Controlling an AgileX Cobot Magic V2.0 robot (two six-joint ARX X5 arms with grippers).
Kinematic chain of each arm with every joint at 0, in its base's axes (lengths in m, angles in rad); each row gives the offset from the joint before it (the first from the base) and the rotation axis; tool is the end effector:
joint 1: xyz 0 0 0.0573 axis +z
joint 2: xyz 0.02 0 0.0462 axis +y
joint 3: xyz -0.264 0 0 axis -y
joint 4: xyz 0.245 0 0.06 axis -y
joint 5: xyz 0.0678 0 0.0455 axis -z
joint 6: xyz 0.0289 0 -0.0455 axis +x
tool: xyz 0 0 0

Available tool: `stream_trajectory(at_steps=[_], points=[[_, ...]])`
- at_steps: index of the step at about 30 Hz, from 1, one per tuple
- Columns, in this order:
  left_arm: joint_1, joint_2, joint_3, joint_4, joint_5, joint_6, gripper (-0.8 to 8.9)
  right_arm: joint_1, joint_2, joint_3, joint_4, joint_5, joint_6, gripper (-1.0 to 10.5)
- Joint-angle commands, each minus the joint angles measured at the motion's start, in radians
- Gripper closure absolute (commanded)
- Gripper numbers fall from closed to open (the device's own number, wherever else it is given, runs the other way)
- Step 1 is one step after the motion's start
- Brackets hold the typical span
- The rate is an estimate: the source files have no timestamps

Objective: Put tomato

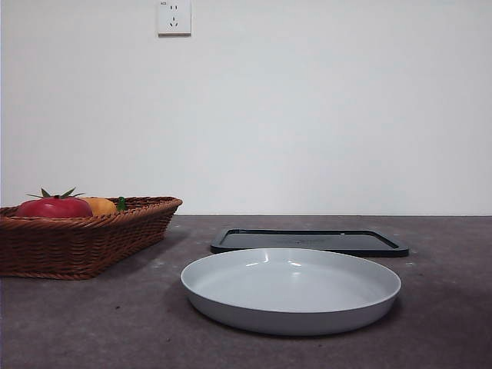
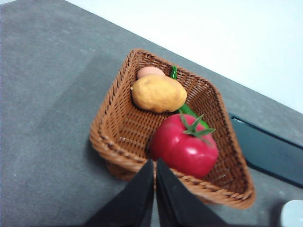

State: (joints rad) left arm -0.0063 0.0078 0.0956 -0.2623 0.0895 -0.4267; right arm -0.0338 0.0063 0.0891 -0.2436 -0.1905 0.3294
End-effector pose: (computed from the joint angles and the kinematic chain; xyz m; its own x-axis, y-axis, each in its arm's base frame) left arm 0.0899 -0.0031 0.1700 0.9803 -0.0956 -0.1729 0.0140 0.9066 -0.4217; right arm 0.0903 0.0024 0.1698 0.9751 0.1565 -0.1572 -0.0936 0.9328 0.3480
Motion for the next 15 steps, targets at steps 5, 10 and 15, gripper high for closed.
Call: stream_trajectory(at_steps=[5, 10, 15], points=[[0.001, 0.058, 0.149, -0.080, 0.068, -0.012, 8.04, -0.001, 0.017, 0.180, -0.068, -0.013, 0.018, 9.4], [0.001, 0.151, 0.286, -0.181, 0.108, 0.032, 8.04, -0.001, 0.107, 0.337, -0.175, -0.082, -0.026, 9.4], [0.000, 0.276, 0.442, -0.302, 0.158, 0.150, 8.04, 0.000, 0.256, 0.496, -0.288, -0.186, -0.113, 9.4]])
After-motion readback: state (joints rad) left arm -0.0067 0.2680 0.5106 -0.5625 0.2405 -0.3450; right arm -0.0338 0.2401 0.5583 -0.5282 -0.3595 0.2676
